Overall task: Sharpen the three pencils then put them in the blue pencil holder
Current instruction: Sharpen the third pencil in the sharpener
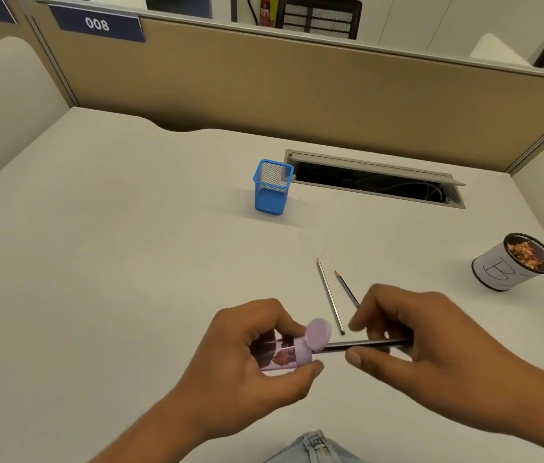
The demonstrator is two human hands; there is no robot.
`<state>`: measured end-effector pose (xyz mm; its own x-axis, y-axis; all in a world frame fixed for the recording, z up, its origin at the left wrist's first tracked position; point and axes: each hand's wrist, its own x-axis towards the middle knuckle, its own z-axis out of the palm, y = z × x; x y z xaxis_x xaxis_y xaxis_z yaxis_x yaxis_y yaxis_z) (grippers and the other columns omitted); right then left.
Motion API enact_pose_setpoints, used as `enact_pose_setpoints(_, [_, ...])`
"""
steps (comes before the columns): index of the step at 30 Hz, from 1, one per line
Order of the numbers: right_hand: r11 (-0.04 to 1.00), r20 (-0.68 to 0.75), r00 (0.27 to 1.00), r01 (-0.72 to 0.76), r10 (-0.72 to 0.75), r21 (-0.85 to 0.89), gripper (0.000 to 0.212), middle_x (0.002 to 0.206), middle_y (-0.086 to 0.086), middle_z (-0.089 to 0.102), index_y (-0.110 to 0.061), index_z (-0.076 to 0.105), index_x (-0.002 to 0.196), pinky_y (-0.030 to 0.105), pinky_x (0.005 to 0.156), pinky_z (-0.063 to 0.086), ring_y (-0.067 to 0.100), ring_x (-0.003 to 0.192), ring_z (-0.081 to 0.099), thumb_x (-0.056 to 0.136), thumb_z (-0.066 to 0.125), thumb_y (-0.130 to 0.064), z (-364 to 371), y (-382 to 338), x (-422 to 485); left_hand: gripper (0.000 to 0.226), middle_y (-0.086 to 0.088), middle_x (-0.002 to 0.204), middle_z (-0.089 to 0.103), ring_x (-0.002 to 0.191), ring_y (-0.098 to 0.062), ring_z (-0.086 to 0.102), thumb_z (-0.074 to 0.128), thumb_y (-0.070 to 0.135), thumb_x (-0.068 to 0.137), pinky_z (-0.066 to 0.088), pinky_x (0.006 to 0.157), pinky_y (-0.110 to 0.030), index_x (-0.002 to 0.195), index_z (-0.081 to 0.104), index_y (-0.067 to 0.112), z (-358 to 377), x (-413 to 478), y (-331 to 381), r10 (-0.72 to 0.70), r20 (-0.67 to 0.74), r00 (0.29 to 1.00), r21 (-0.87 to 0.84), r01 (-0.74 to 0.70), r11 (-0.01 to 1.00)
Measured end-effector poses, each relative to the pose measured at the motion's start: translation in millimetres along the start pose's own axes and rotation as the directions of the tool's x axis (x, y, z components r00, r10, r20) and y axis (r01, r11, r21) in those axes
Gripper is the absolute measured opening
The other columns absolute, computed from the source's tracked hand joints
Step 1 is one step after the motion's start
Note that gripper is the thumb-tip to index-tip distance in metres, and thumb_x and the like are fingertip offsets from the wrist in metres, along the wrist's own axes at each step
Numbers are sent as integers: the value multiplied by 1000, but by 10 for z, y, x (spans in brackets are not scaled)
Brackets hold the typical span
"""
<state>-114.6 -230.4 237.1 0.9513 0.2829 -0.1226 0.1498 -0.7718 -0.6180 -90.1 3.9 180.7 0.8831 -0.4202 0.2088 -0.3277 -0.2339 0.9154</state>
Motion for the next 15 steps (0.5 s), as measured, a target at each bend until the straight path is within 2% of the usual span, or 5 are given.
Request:
enact_pose_setpoints(3, [755, -32, 878, 392, -478, -525, 22, 70, -7, 62, -21, 68, 81, 29, 47, 41, 18, 57, 52, 92, 62, -40, -79, 14, 1, 21, 2, 66, 68, 57, -8, 62, 82, 37, 65, 51, 56, -20, 73, 64, 30, 69, -21, 12, -177, 7, 984, -232, 174, 957])
enact_pose_setpoints(6, [651, -37, 817, 430, -575, -625, 28, 59, 2, 57, -13, 72, 76, 33, 40, 37, 27, 47, 45, 93, 62, -33, -24, 43, -9, 19, 6, 63, 65, 55, -8, 61, 81, 36, 67, 52, 55, -22, 73, 64, 31, 83, -7, 32, -136, -11, 991, -196, 131, 972])
enact_pose_setpoints(8, [806, -77, 901, 339, -426, -486, 23, 56, -6, 54, -28, 62, 74, 28, 39, 34, 19, 45, 44, 92, 59, -42, 14, 9, -72, 19, 13, 61, 58, 51, -7, 54, 80, 33, 69, 49, 49, -22, 73, 62, 32, 72, 19, 35, -16, -32, 999, -67, 14, 998])
enact_pose_setpoints(11, [998, -39, 999, -31, 29, -54, 31, 53, -14, 55, -34, 50, 68, 16, 42, 31, 10, 44, 42, 84, 57, -59, 127, -4, -74, 22, 14, 64, 54, 52, -6, 45, 79, 24, 71, 38, 48, -15, 77, 59, 30, 39, 48, 4, 179, 4, 984, 126, -178, 976])
enact_pose_setpoints(15, [737, 376, 851, -512, 367, 440, 39, 45, -8, 43, -21, 54, 57, 27, 46, 18, 17, 44, 27, 78, 76, -47, 135, 70, 35, 23, 7, 67, 60, 59, -10, 51, 80, 14, 75, 41, 51, -18, 80, 60, 24, 45, 58, -47, 345, 133, 929, 217, -367, 904])
